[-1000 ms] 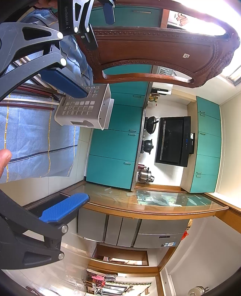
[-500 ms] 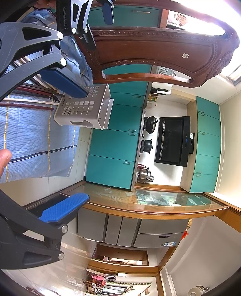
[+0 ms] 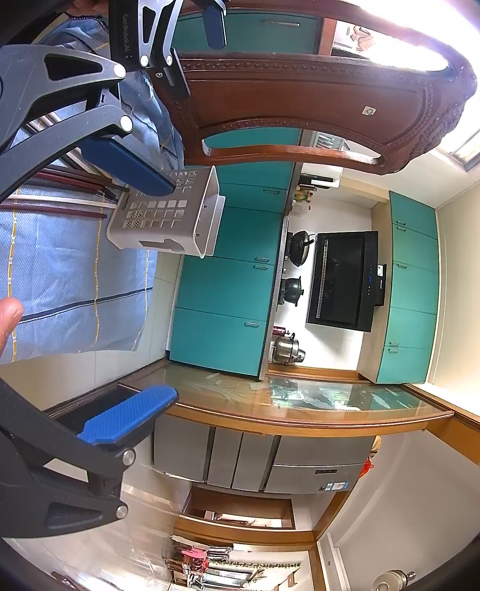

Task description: Organize utensils

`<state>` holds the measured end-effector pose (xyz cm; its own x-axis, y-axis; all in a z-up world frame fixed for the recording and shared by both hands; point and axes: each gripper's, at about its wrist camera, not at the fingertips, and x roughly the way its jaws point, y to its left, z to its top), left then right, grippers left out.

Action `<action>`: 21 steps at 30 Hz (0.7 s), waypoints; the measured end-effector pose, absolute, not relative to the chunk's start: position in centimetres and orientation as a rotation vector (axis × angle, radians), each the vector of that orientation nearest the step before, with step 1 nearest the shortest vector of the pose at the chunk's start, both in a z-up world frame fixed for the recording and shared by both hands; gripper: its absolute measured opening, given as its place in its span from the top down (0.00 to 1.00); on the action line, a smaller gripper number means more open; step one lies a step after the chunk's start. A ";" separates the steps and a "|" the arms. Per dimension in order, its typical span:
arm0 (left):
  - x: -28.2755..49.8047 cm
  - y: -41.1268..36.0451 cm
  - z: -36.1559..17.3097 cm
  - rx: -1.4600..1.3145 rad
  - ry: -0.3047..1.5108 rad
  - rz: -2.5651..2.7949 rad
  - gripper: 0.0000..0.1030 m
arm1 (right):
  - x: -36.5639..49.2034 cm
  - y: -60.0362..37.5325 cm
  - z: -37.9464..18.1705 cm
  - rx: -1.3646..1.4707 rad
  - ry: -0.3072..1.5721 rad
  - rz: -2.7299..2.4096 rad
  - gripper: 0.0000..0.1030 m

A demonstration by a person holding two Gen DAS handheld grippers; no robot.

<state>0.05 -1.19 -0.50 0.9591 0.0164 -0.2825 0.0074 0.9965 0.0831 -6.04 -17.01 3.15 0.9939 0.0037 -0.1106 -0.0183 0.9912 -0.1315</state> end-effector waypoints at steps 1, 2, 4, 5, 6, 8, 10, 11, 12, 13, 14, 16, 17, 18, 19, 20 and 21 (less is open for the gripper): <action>0.1 -1.3 -0.5 0.089 0.291 0.006 0.03 | -5.8 -17.1 3.1 -0.132 0.121 0.006 0.03; 0.3 -1.4 -0.6 0.099 0.302 0.015 0.03 | -5.5 -17.0 3.0 -0.135 0.139 -0.009 0.03; 0.9 -1.6 -0.9 0.113 0.336 0.026 0.03 | -3.4 -16.9 2.3 -0.168 0.239 -0.079 0.03; 1.2 -1.6 -1.2 0.113 0.361 0.026 0.03 | -2.3 -16.9 1.9 -0.178 0.296 -0.087 0.03; 1.5 -1.6 -1.5 0.113 0.383 0.024 0.03 | -0.7 -17.0 1.3 -0.179 0.379 -0.082 0.03; 2.1 -1.5 -2.1 0.114 0.438 0.023 0.03 | 1.8 -17.5 0.5 -0.140 0.502 -0.031 0.03; 2.3 -1.4 -2.4 0.111 0.462 0.019 0.03 | 3.9 -17.8 0.6 -0.085 0.578 0.040 0.03; 2.3 -1.3 -2.5 0.107 0.468 0.017 0.03 | 5.1 -17.6 0.8 -0.072 0.606 0.084 0.03; 2.3 -1.2 -2.5 0.104 0.472 0.013 0.03 | 6.3 -17.3 1.0 -0.077 0.629 0.123 0.03; 2.3 -1.2 -2.6 0.103 0.478 0.006 0.03 | 7.9 -16.8 1.2 -0.104 0.650 0.153 0.03; 2.4 -1.3 -2.7 0.103 0.483 0.003 0.03 | 8.9 -16.3 1.1 -0.133 0.658 0.158 0.04; 2.6 -1.3 -3.0 0.106 0.501 -0.012 0.04 | 11.2 -15.0 0.2 -0.166 0.708 0.162 0.13; 2.7 -1.3 -3.1 0.104 0.508 -0.020 0.05 | 11.9 -14.6 -0.6 -0.150 0.742 0.173 0.19; 2.7 -1.4 -3.2 0.102 0.512 -0.029 0.08 | 12.3 -14.4 -1.5 -0.130 0.773 0.183 0.24; 2.8 -1.4 -3.2 0.103 0.517 -0.037 0.10 | 12.5 -14.0 -2.5 -0.116 0.800 0.192 0.27; 2.8 -1.5 -3.3 0.107 0.522 -0.043 0.15 | 12.8 -13.6 -4.0 -0.105 0.851 0.210 0.32; 2.8 -1.7 -3.4 0.114 0.530 -0.049 0.21 | 13.0 -13.3 -5.1 -0.099 0.894 0.217 0.36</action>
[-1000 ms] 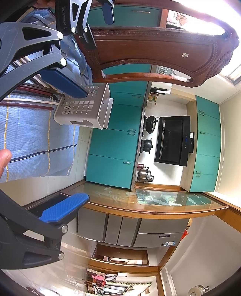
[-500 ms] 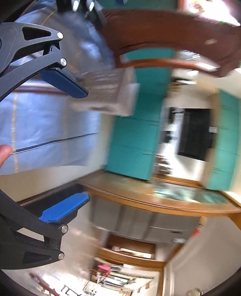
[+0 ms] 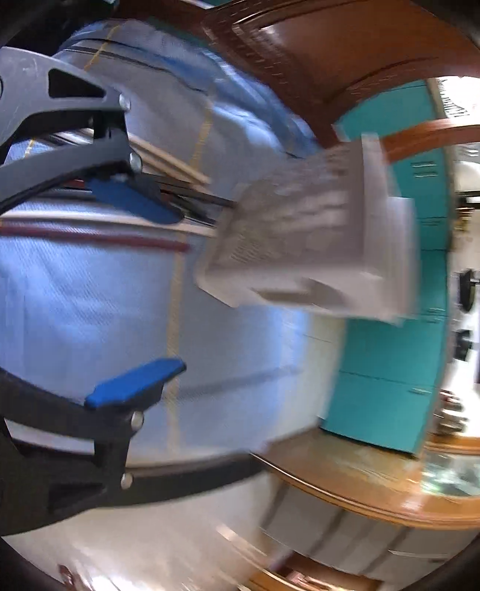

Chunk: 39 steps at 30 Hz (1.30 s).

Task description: Organize utensils

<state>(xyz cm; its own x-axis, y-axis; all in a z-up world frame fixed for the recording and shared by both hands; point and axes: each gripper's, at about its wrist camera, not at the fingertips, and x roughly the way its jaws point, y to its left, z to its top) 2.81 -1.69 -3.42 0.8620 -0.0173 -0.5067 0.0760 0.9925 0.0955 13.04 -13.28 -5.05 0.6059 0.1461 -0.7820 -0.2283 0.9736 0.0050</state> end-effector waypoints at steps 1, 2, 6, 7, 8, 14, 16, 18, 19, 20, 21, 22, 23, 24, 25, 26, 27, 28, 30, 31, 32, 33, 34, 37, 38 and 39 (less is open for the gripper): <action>2.9 -1.8 -3.5 0.117 0.536 -0.053 0.23 | 13.3 -13.0 -5.9 -0.091 0.931 0.229 0.36; 3.0 -1.9 -3.6 0.120 0.543 -0.059 0.28 | 13.5 -12.8 -6.3 -0.090 0.947 0.238 0.36; 2.9 -2.5 -3.7 0.128 0.555 -0.077 0.32 | 13.5 -12.2 -7.6 -0.127 0.969 0.230 0.36; 2.8 -2.7 -3.7 0.131 0.553 -0.080 0.32 | 13.6 -12.2 -8.1 -0.124 0.986 0.227 0.36; 2.8 -2.7 -3.7 0.133 0.552 -0.082 0.32 | 13.5 -12.2 -8.4 -0.118 0.998 0.228 0.36; 3.4 -2.7 -4.2 0.118 0.590 -0.088 0.32 | 13.3 -12.4 -9.2 -0.127 1.031 0.234 0.41; 3.6 -2.4 -4.3 0.096 0.608 -0.099 0.32 | 12.9 -12.0 -9.3 -0.149 1.025 0.234 0.41; 3.7 -2.3 -4.5 0.079 0.622 -0.108 0.32 | 12.7 -11.5 -9.4 -0.172 1.013 0.237 0.50; 3.8 -2.3 -4.6 0.077 0.628 -0.109 0.32 | 12.5 -11.2 -9.4 -0.176 1.007 0.242 0.56; 3.8 -2.3 -4.7 0.079 0.630 -0.108 0.32 | 12.4 -11.1 -9.4 -0.176 1.004 0.246 0.69; 3.8 -2.4 -4.8 0.085 0.632 -0.108 0.32 | 12.0 -10.9 -9.4 -0.160 1.007 0.261 0.83; 3.8 -2.5 -4.8 0.088 0.634 -0.107 0.32 | 11.8 -11.4 -9.1 -0.154 1.011 0.256 0.88; 3.8 -2.5 -4.9 0.091 0.636 -0.107 0.32 | 11.6 -11.5 -9.1 -0.146 1.013 0.249 0.90; 3.8 -2.5 -5.0 0.094 0.640 -0.106 0.32 | 11.4 -11.7 -9.1 -0.134 1.018 0.247 0.90; 3.9 -2.6 -5.1 0.095 0.643 -0.105 0.32 | 11.4 -12.1 -9.1 -0.124 1.023 0.243 0.90; 3.9 -2.5 -5.2 0.095 0.647 -0.103 0.32 | 11.3 -12.6 -9.0 -0.107 1.032 0.239 0.91; 4.0 -2.5 -5.3 0.095 0.657 -0.099 0.32 | 11.3 -13.4 -8.9 -0.086 1.042 0.236 0.91; 4.1 -2.4 -5.4 0.091 0.668 -0.097 0.32 | 11.7 -14.1 -8.8 -0.070 1.052 0.232 0.91; 4.5 -2.2 -5.8 0.082 0.694 -0.102 0.32 | 11.7 -15.3 -8.7 -0.018 1.076 0.224 0.92; 4.8 -2.1 -6.1 0.074 0.728 -0.114 0.32 | 11.7 -15.8 -8.6 0.000 1.084 0.222 0.92; 5.2 -2.0 -6.5 0.068 0.752 -0.125 0.32 | 11.7 -16.4 -8.6 0.023 1.092 0.218 0.92; 5.6 -1.8 -7.0 0.049 0.796 -0.153 0.40 | 11.7 -16.9 -8.6 0.042 1.099 0.211 0.92; 6.1 -1.6 -7.4 0.027 0.829 -0.178 0.45 | 11.7 -17.3 -8.6 0.057 1.104 0.206 0.92; 8.2 -1.3 -8.2 -0.015 0.915 -0.215 0.61 | 11.9 -18.3 -8.5 0.098 1.113 0.209 0.92; 9.0 -1.3 -8.1 -0.013 0.934 -0.211 0.62 | 12.1 -18.4 -8.5 0.108 1.115 0.211 0.92; 10.0 -1.4 -8.1 0.002 0.952 -0.215 0.62 | 12.2 -18.5 -8.4 0.118 1.114 0.214 0.92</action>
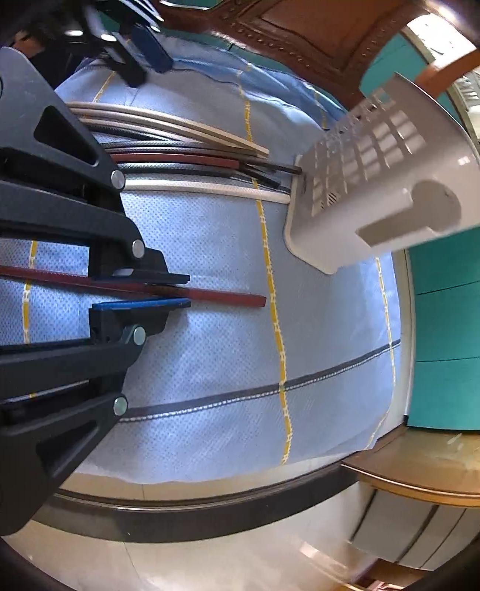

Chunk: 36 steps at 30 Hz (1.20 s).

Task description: Organize utensils

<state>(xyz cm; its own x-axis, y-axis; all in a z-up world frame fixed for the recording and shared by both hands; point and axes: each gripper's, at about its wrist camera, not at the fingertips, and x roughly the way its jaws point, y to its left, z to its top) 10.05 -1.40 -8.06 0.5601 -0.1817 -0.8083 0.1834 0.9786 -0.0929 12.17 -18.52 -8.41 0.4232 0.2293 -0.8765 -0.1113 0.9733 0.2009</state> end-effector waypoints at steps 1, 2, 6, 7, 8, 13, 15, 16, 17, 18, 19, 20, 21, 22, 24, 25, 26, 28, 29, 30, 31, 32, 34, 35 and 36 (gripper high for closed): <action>10.9 -1.6 -8.1 0.015 0.968 -0.230 0.62 | 12.3 -18.7 -8.3 0.125 1.113 0.213 0.92; 11.9 -1.8 -8.2 0.018 0.990 -0.250 0.62 | 12.3 -18.8 -8.3 0.134 1.110 0.212 0.92; 15.8 -2.0 -9.7 -0.001 1.086 -0.273 0.66 | 12.6 -19.2 -7.8 0.161 1.103 0.211 0.90; 16.6 -2.1 -10.3 0.013 1.108 -0.266 0.67 | 12.7 -19.2 -7.7 0.159 1.101 0.211 0.90; 17.2 -2.1 -10.8 0.021 1.122 -0.259 0.69 | 12.7 -19.1 -7.7 0.152 1.101 0.209 0.89; 18.0 -2.7 -12.0 0.084 1.126 -0.215 0.74 | 13.0 -18.6 -8.1 0.098 1.108 0.189 0.87; 17.8 -2.8 -12.0 0.066 1.132 -0.221 0.75 | 13.0 -18.6 -8.1 0.099 1.109 0.188 0.86; 17.7 -2.6 -11.9 0.034 1.135 -0.236 0.75 | 13.0 -18.6 -8.1 0.096 1.108 0.186 0.86; 17.6 -2.3 -11.6 0.006 1.134 -0.251 0.75 | 13.0 -18.5 -8.1 0.096 1.108 0.185 0.86; 17.5 -2.1 -11.4 -0.018 1.129 -0.263 0.75 | 13.0 -18.4 -8.1 0.097 1.110 0.185 0.86; 17.5 -1.7 -11.1 -0.036 1.116 -0.266 0.75 | 13.0 -18.4 -8.2 0.098 1.112 0.186 0.86; 17.6 -1.4 -10.8 -0.040 1.107 -0.255 0.75 | 13.0 -18.3 -8.2 0.097 1.113 0.187 0.86; 17.7 -1.2 -10.8 -0.036 1.104 -0.240 0.75 | 13.0 -18.3 -8.2 0.093 1.113 0.186 0.86; 17.8 -1.1 -11.1 -0.029 1.111 -0.223 0.75 | 13.0 -18.2 -8.3 0.090 1.113 0.184 0.86; 17.8 -0.7 -11.5 -0.033 1.127 -0.213 0.71 | 13.0 -18.1 -8.3 0.088 1.113 0.181 0.85; 17.8 -0.7 -11.6 -0.040 1.130 -0.213 0.71 | 12.9 -18.1 -8.3 0.089 1.113 0.180 0.84; 17.8 -0.7 -11.6 -0.036 1.126 -0.208 0.70 | 13.0 -18.1 -8.3 0.089 1.113 0.179 0.84; 17.9 -0.7 -11.7 -0.023 1.120 -0.196 0.69 | 12.9 -18.1 -8.3 0.090 1.113 0.178 0.83; 17.9 -0.6 -11.9 -0.022 1.119 -0.191 0.68 | 12.9 -18.0 -8.3 0.089 1.113 0.177 0.83; 17.8 -0.6 -12.0 -0.022 1.118 -0.186 0.68 | 12.8 -18.1 -8.3 0.088 1.113 0.176 0.83; 17.6 -0.5 -11.9 -0.023 1.118 -0.180 0.68 | 12.8 -18.1 -8.3 0.089 1.113 0.175 0.83; 17.5 -0.3 -11.9 -0.026 1.116 -0.177 0.72 | 12.7 -18.1 -8.3 0.092 1.112 0.176 0.83; 17.1 -0.3 -11.7 -0.029 1.112 -0.194 0.81 | 12.8 -18.2 -8.1 0.095 1.110 0.179 0.83; 17.1 -0.5 -11.6 -0.023 1.109 -0.201 0.85 | 12.7 -18.2 -8.1 0.095 1.109 0.180 0.83; 16.9 -1.2 -11.7 -0.017 1.105 -0.200 0.86 | 12.7 -18.1 -8.0 0.093 1.108 0.181 0.83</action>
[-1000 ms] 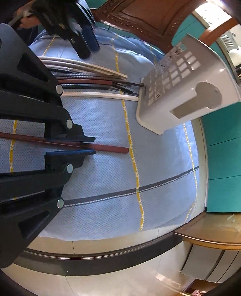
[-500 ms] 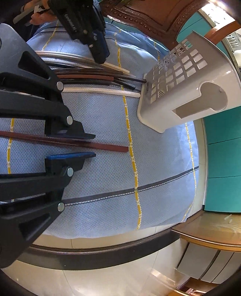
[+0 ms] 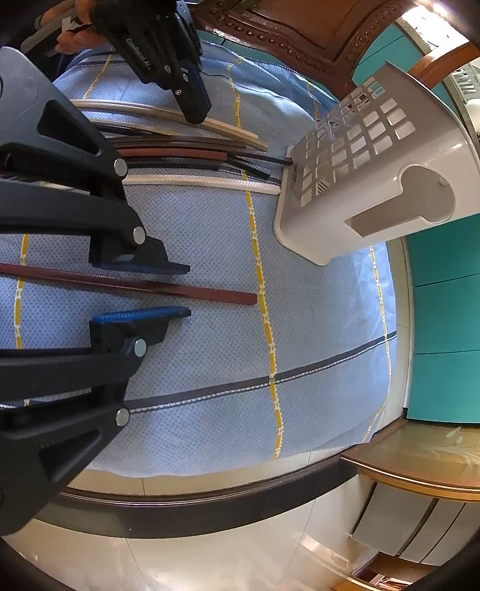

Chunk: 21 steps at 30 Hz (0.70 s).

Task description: Organize utensils

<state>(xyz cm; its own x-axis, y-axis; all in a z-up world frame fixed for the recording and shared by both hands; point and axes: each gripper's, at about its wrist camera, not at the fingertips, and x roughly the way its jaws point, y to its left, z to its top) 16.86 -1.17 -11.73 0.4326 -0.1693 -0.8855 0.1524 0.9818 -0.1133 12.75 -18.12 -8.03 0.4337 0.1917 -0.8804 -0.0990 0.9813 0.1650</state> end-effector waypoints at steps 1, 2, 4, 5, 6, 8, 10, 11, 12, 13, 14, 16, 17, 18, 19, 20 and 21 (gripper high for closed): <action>16.8 -1.4 -11.8 -0.014 1.102 -0.200 0.87 | 12.8 -18.1 -8.0 0.092 1.108 0.182 0.83; 16.7 -1.5 -11.8 -0.014 1.099 -0.203 0.88 | 12.8 -18.0 -8.0 0.092 1.109 0.184 0.82; 16.7 -1.6 -11.9 -0.030 1.096 -0.200 0.88 | 12.7 -17.8 -7.9 0.088 1.109 0.188 0.81; 16.6 -1.6 -11.9 -0.042 1.095 -0.203 0.91 | 12.7 -17.8 -7.9 0.085 1.107 0.189 0.80; 16.6 -1.4 -11.8 -0.061 1.089 -0.205 0.95 | 12.7 -17.8 -7.9 0.084 1.106 0.188 0.79; 16.0 -0.4 -11.0 -0.117 1.067 -0.230 0.99 | 12.6 -17.9 -7.9 0.089 1.106 0.186 0.78; 15.3 0.1 -10.2 -0.137 1.045 -0.245 0.99 | 12.7 -18.1 -7.9 0.096 1.106 0.184 0.78; 15.1 0.2 -10.0 -0.131 1.035 -0.241 0.99 | 12.6 -18.2 -7.9 0.097 1.107 0.184 0.78; 14.9 0.3 -9.8 -0.118 1.024 -0.223 0.99 | 12.7 -18.2 -7.9 0.097 1.107 0.184 0.77; 14.8 0.4 -9.8 -0.114 1.022 -0.215 0.99 | 12.7 -18.2 -7.9 0.096 1.108 0.184 0.77; 14.8 0.5 -9.9 -0.118 1.029 -0.216 0.99 | 12.7 -18.2 -7.9 0.094 1.108 0.184 0.76; 14.9 0.6 -10.4 -0.132 1.049 -0.214 0.99 | 12.7 -18.0 -7.9 0.090 1.106 0.185 0.75; 15.0 0.5 -10.6 -0.130 1.057 -0.212 0.99 | 12.7 -18.0 -7.8 0.086 1.105 0.186 0.74; 15.0 0.5 -10.7 -0.124 1.061 -0.206 0.99 | 12.7 -17.8 -7.8 0.083 1.104 0.187 0.73; 15.1 0.4 -10.9 -0.118 1.064 -0.200 0.99 | 12.6 -17.7 -7.8 0.079 1.103 0.187 0.73; 15.4 0.5 -11.1 -0.115 1.067 -0.196 0.99 | 12.6 -17.6 -7.8 0.074 1.103 0.185 0.72; 15.4 0.5 -11.2 -0.112 1.071 -0.192 0.99 | 12.5 -17.5 -7.8 0.068 1.102 0.184 0.72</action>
